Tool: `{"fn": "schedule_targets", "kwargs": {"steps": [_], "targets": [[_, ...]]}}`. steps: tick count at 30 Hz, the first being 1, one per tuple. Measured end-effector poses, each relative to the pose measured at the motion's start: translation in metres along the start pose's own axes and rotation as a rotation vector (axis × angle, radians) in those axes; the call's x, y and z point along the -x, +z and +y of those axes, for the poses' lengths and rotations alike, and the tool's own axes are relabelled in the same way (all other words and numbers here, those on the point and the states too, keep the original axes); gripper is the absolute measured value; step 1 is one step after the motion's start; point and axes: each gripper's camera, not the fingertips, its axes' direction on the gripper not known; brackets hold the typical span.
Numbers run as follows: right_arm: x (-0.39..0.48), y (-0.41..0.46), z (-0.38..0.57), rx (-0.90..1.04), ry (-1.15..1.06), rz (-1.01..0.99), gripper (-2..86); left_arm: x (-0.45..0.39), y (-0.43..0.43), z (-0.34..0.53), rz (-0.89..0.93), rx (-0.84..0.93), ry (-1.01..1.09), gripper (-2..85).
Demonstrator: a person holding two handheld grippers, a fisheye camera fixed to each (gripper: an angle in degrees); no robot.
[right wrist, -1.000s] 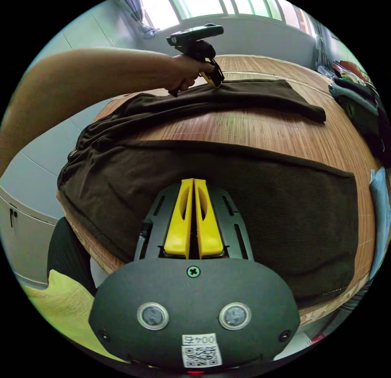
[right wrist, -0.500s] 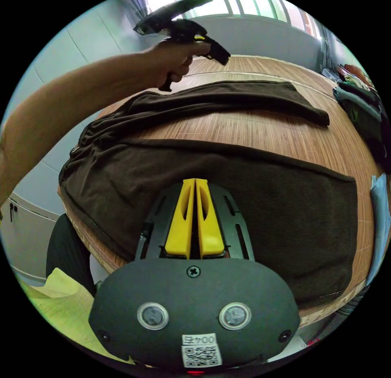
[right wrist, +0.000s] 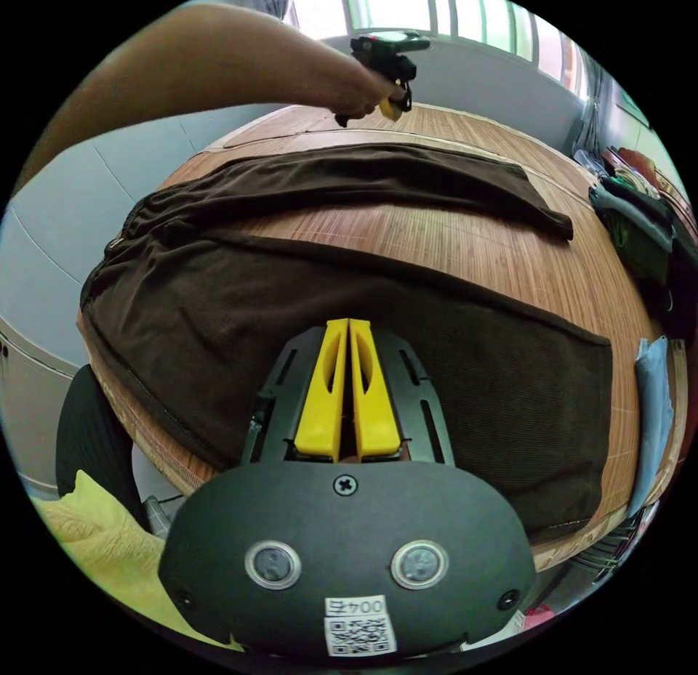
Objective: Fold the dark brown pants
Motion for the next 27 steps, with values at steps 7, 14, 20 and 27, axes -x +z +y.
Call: {"fn": "schedule_targets", "kwargs": {"steps": [7, 14, 20, 27], "targets": [[-0.001, 0.001, 0.002, 0.001, 0.004, -0.019, -0.7, -0.073, -0.031, 0.079, 0.33, -0.156, 0.33, 0.5], [0.005, 0.003, 0.002, -0.002, -0.008, 0.005, -0.7, -0.098, 0.001, 0.091, 0.35, 0.015, 0.358, 0.4], [0.0, 0.003, 0.003, -0.004, 0.007, -0.023, -0.7, -0.069, -0.03, 0.109, 0.43, -0.076, 0.364, 0.4], [0.002, 0.002, 0.004, -0.005, 0.002, -0.013, -0.7, -0.057, 0.004, 0.109, 0.516, 0.078, 0.32, 0.3]]}}
